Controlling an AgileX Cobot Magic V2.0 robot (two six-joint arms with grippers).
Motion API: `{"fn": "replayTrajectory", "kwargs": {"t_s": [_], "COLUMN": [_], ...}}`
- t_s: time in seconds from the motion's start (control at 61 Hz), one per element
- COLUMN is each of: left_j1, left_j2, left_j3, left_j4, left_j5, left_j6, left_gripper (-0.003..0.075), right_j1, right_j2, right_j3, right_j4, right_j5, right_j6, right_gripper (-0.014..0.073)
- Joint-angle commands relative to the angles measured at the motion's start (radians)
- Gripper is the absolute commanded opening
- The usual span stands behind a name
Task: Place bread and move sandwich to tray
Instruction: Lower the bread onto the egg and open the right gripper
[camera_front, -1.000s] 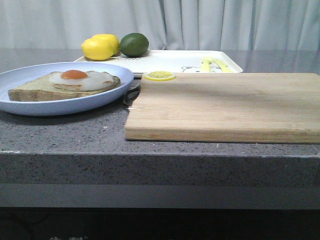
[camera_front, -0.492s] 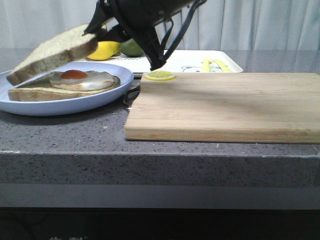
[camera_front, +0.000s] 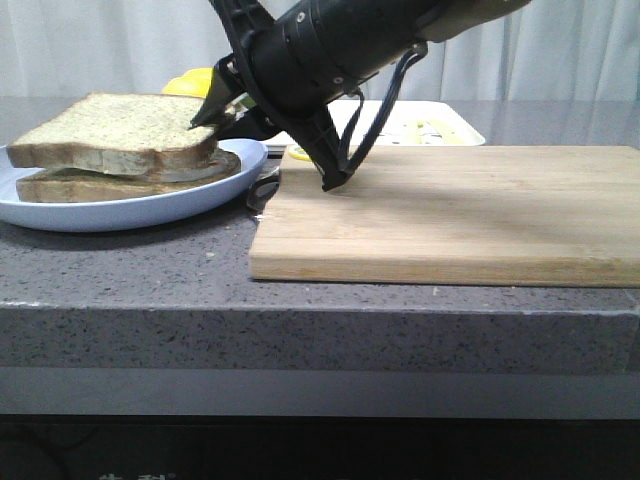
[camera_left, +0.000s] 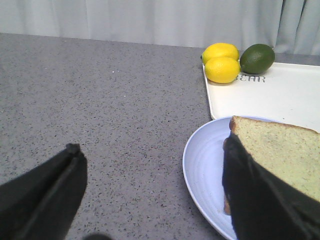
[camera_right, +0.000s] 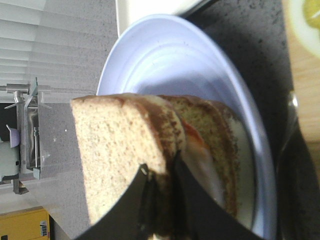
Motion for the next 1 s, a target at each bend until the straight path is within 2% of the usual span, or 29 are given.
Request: {"fn": "replayTrajectory", "kwargs": {"t_s": [0.0,0.311,0.557,0.689,0.803,0.885,0.984], "left_j1": [-0.008,-0.008,-0.008,-0.008,-0.008,-0.008,-0.008], "left_j2": [0.003,0.003,0.003,0.003,0.003,0.003,0.003], "left_j3": [-0.038,-0.038,-0.038,-0.038,-0.038,-0.038,-0.038], "left_j4": [-0.009,-0.009,-0.009,-0.009,-0.009,-0.009,-0.009], "left_j5": [-0.079,-0.079,-0.079,-0.079,-0.079,-0.079,-0.079], "left_j6": [-0.009,-0.009,-0.009,-0.009,-0.009,-0.009,-0.009], "left_gripper": [0.0542,0.0542,0.0542,0.0542,0.0542,0.0542,0.0542], "right_j1": [-0.009,-0.015,-0.064,-0.074,-0.086,-0.103,-0.139], "right_j2": [-0.051,-0.070,-0.174,-0.252,-0.320,-0.365,-0.419], "right_j3": [-0.022,-0.022,-0.020,-0.020,-0.020,-0.020,-0.020], "right_j4": [0.017,0.017,-0.054,-0.201,-0.385,-0.523,-0.657], "right_j5": [0.005,0.007,0.025,0.040,0.073,0.138,0.243], "right_j6": [-0.009,-0.009,-0.009,-0.009,-0.009,-0.009,-0.009], "right_gripper": [0.0119,0.0347,0.0365,0.0360,0.0333,0.0253,0.0111]}}
